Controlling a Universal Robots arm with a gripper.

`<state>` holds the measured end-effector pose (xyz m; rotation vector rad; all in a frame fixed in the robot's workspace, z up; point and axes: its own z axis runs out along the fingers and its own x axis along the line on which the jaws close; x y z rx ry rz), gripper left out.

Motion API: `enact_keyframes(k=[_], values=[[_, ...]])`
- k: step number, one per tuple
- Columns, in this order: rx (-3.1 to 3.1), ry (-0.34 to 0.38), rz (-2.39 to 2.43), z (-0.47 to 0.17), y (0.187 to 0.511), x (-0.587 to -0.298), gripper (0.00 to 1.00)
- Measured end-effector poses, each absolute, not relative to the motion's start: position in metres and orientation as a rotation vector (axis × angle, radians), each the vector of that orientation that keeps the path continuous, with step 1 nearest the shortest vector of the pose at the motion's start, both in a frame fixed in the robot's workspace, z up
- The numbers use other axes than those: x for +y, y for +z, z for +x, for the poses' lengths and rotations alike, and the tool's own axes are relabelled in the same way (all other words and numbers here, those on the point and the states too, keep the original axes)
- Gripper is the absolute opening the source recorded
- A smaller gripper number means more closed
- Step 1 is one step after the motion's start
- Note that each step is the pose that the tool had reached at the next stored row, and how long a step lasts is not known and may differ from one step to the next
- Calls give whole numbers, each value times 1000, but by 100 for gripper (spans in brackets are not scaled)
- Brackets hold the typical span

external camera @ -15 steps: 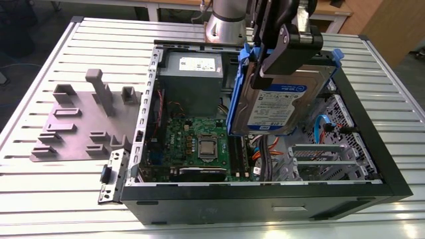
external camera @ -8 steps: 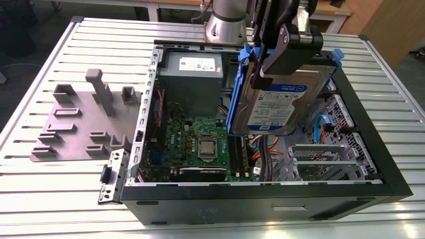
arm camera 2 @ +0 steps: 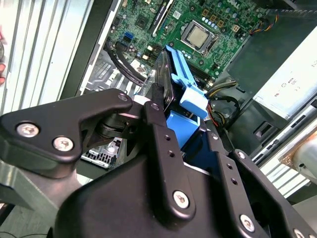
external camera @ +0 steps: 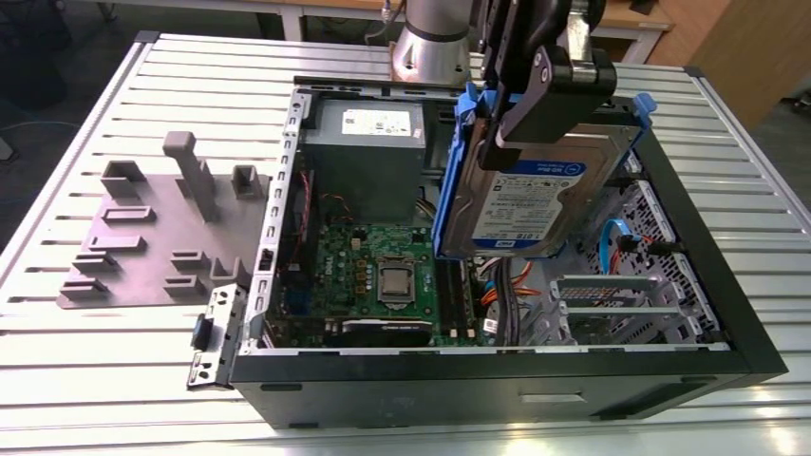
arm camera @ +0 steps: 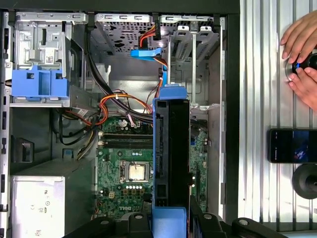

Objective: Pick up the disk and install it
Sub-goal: 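Pick up the disk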

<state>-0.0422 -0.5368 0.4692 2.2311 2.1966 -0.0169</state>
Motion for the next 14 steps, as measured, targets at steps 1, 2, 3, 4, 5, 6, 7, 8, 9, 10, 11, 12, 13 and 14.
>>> enact_keyframes(k=[1, 2, 3, 4, 5, 6, 7, 8, 9, 10, 11, 12, 13, 14], values=[[2197, -17, 2231, -42, 469, -537, 36], [2197, -17, 2231, -42, 469, -537, 36], [2197, -17, 2231, -42, 469, -537, 36], [2197, -17, 2231, -42, 469, -537, 36], [2197, -17, 2231, -42, 469, -537, 36], [2197, -17, 2231, -42, 469, -538, 36], [2197, -17, 2231, -42, 469, -539, 36], [2197, -17, 2231, -41, 469, -540, 36], [2197, -17, 2231, -40, 469, -541, 36], [2197, -17, 2231, -39, 468, -542, 36], [2197, -17, 2231, -38, 468, -543, 36], [2197, -17, 2231, -36, 467, -543, 36], [2197, -17, 2231, -34, 467, -544, 36], [2197, -17, 2231, -31, 467, -544, 36]])
